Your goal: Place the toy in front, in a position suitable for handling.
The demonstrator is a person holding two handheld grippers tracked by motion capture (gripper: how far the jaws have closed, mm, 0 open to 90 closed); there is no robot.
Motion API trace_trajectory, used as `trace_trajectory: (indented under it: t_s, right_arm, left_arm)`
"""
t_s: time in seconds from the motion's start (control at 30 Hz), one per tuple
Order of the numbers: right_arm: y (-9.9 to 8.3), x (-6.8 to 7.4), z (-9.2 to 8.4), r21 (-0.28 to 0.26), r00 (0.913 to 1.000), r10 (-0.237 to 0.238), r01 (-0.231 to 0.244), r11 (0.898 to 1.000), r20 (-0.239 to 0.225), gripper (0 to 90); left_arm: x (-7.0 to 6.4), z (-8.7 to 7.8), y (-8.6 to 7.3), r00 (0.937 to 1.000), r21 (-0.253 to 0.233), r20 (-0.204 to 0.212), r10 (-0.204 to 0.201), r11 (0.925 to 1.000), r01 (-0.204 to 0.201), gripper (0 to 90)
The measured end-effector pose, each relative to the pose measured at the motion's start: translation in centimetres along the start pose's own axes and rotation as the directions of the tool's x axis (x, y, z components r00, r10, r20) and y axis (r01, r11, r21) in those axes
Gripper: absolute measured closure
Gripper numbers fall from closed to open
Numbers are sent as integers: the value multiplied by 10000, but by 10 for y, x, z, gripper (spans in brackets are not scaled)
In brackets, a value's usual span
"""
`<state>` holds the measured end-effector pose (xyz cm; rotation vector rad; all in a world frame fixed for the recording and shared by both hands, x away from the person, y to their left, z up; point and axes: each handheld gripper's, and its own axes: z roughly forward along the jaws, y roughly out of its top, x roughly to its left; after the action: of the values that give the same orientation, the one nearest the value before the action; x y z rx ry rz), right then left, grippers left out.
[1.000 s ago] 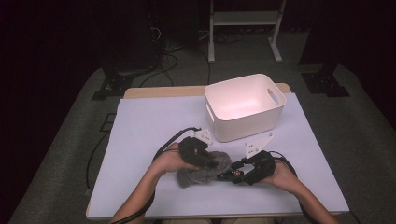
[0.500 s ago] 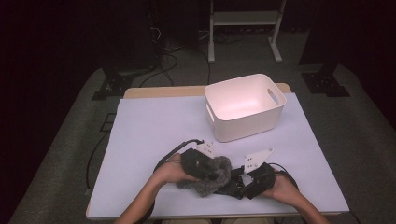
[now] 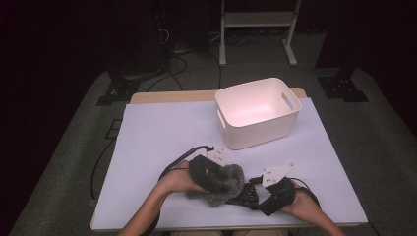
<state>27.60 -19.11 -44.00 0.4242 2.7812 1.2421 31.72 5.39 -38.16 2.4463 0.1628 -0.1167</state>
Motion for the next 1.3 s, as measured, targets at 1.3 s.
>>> trace_trajectory:
  t_s: [1.3]
  right_arm:
    - [-1,-32,26,239,9986,-259,271,9993,-468,229]
  left_arm:
    - [9,31,7,9998,399,188,-15,9992,7,775]
